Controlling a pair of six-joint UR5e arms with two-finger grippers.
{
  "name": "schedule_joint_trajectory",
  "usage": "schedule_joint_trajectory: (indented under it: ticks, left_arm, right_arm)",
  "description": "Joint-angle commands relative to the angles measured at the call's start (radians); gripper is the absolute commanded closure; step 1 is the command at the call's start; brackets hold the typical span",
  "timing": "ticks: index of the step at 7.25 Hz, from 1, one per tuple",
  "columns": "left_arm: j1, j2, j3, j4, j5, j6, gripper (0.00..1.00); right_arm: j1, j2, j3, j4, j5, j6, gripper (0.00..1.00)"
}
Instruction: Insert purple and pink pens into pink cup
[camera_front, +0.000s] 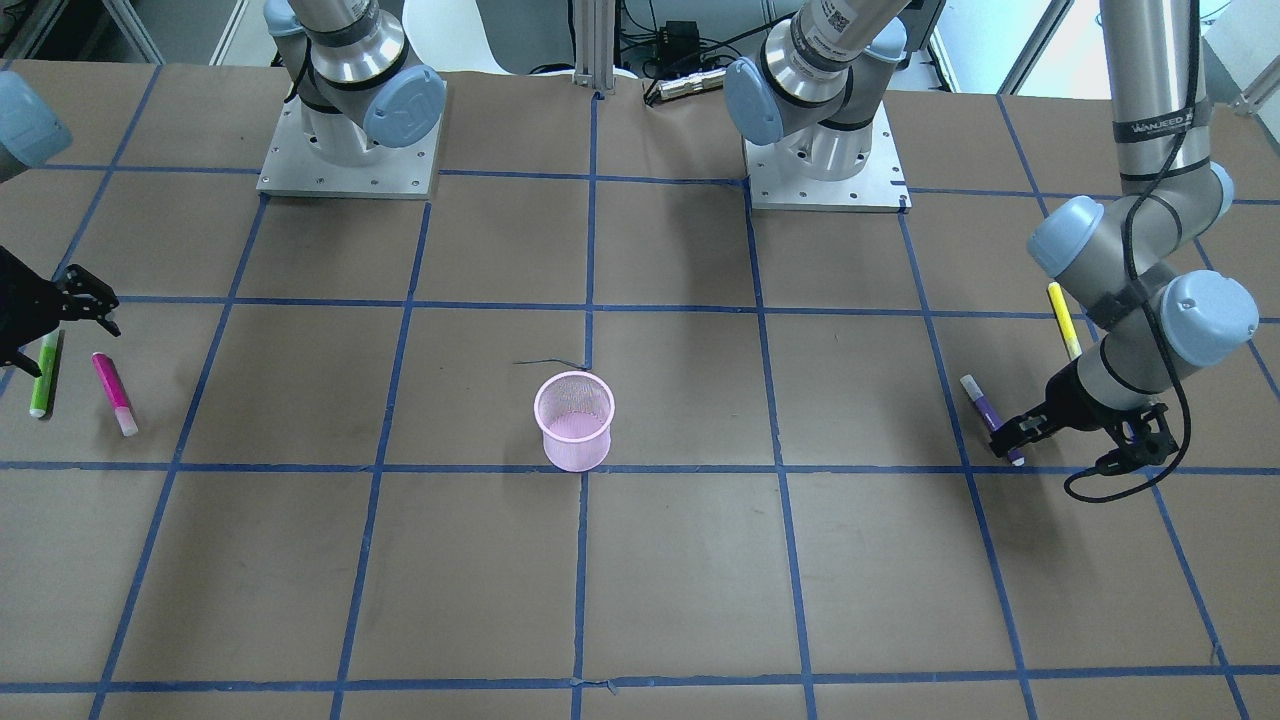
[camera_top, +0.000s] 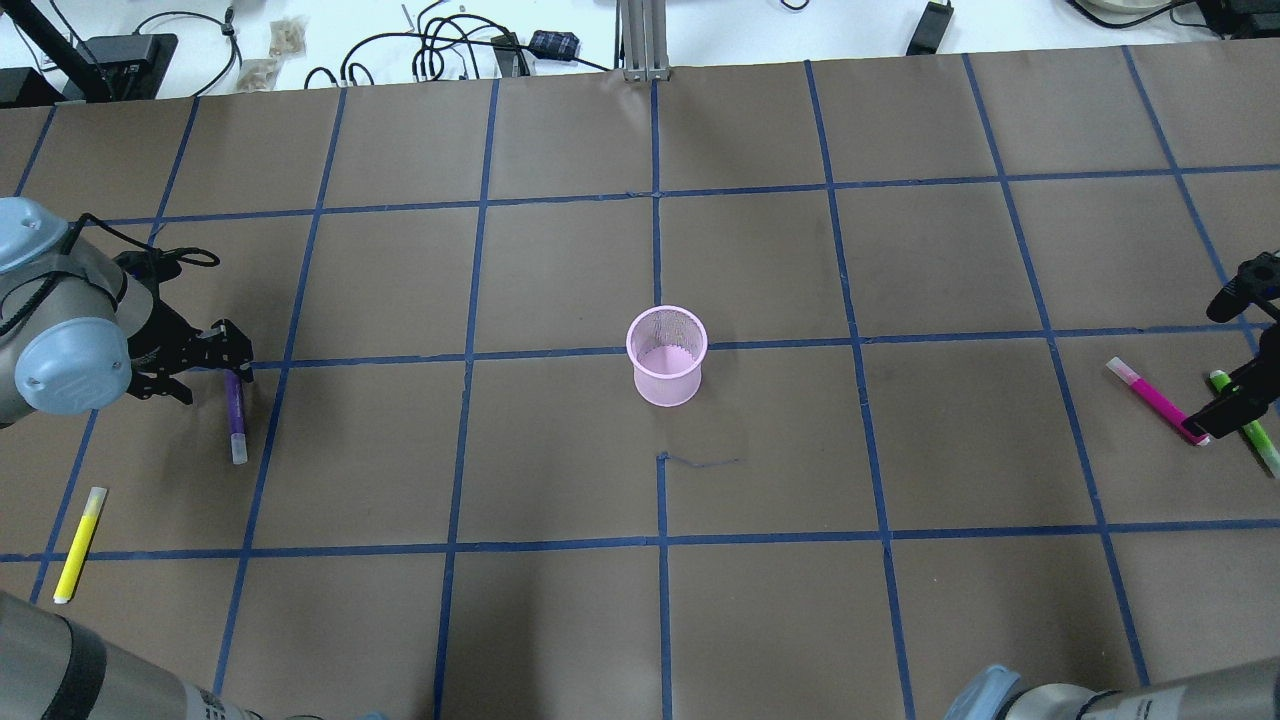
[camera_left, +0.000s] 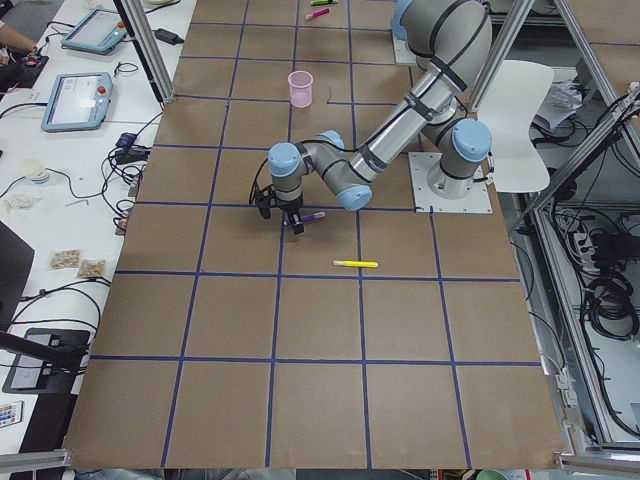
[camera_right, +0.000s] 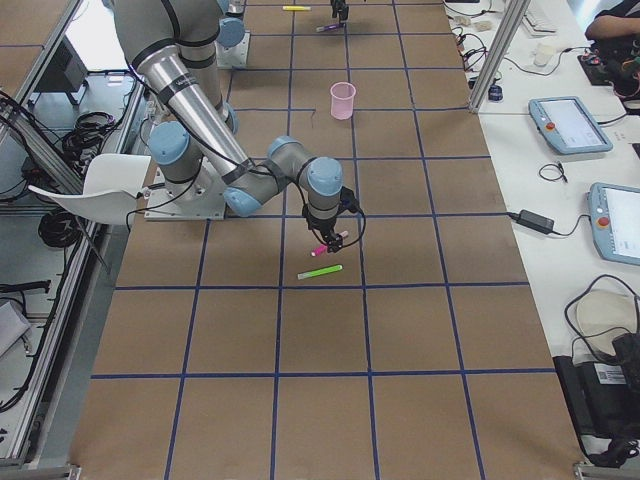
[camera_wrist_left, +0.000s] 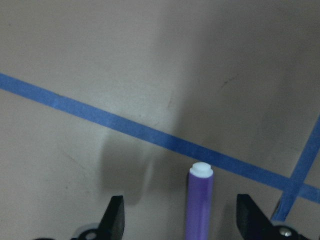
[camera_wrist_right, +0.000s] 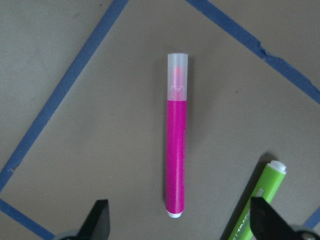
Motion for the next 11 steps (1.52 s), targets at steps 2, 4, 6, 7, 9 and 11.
schedule_joint_trajectory:
  ticks: [2, 4, 6, 7, 9, 11]
  left_arm:
    - [0.000, -0.016, 0.007, 0.002, -0.008, 0.005, 0.33]
    - [0.000, -0.013, 0.006, 0.003, -0.017, 0.012, 0.66]
    - [0.000, -0.010, 0.007, -0.004, -0.050, 0.008, 0.98]
    - [0.000, -0.007, 0.009, -0.010, -0.061, 0.008, 1.00]
    - [-0.011, 0.015, 0.017, -0.018, -0.058, -0.006, 1.00]
    - [-0.028, 0.029, 0.020, -0.043, -0.055, -0.006, 1.00]
  right_arm:
    - [-0.005, 0.059, 0.006, -0.066, 0.001, -0.037, 0.00]
    - [-0.005, 0.075, 0.008, -0.062, -0.001, -0.040, 0.10]
    - [-0.005, 0.098, 0.026, -0.068, 0.004, -0.037, 0.15]
    - [-0.005, 0.099, 0.026, -0.068, 0.002, -0.035, 0.32]
    - [-0.005, 0.092, 0.020, -0.069, -0.001, -0.028, 0.80]
    - [-0.005, 0.087, 0.020, -0.066, -0.057, -0.035, 1.00]
